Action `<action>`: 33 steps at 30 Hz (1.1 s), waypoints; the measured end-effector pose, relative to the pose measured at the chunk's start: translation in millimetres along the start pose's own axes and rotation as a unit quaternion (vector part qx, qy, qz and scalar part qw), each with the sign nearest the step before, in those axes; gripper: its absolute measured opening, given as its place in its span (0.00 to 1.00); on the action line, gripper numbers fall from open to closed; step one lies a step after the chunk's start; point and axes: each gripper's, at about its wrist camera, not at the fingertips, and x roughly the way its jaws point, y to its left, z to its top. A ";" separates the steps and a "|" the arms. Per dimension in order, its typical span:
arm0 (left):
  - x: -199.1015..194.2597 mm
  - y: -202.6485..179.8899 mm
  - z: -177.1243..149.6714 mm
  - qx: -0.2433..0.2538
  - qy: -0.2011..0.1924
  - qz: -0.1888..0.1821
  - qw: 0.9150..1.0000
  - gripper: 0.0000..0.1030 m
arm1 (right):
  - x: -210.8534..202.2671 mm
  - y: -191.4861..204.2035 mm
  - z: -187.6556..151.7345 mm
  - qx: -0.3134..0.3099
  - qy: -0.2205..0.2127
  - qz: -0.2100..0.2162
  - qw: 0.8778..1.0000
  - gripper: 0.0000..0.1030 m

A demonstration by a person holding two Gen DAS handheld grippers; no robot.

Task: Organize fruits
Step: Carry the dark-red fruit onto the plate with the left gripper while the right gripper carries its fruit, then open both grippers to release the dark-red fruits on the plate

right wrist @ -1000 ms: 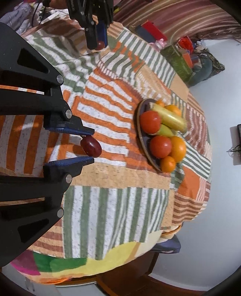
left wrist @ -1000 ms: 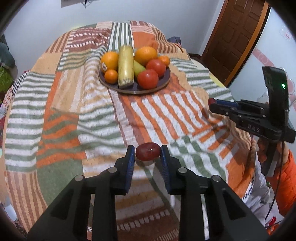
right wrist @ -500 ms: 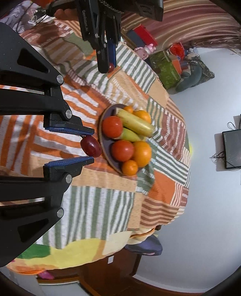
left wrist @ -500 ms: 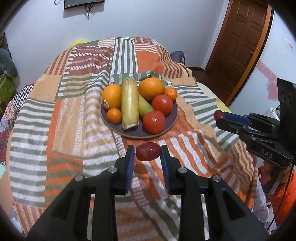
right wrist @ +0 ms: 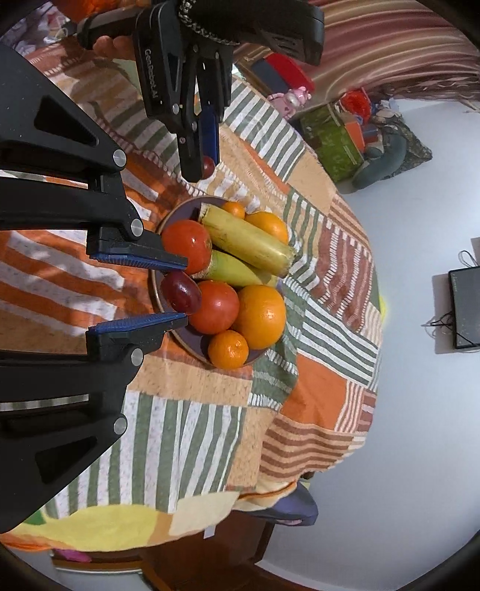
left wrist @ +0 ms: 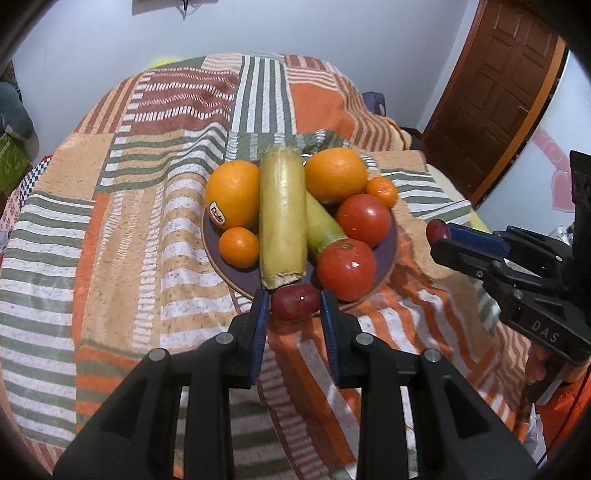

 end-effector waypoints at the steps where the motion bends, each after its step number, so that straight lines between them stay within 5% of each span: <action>1: 3.9 1.3 0.9 0.000 0.003 0.000 1.000 0.27 | 4.0 -0.4 0.8 -0.001 0.004 0.002 1.000 0.21; 21: 31.5 -6.3 3.3 0.012 0.021 0.011 1.000 0.32 | 46.1 -2.1 -4.8 -0.011 0.070 0.014 0.997 0.26; 28: 7.3 -8.2 5.8 0.017 -0.001 0.014 1.000 0.32 | 30.2 -6.2 -1.7 0.000 0.053 0.013 0.999 0.33; 33: -41.0 -14.6 14.9 0.011 -0.057 0.019 0.998 0.32 | -10.4 0.9 9.7 -0.003 0.007 0.016 1.000 0.33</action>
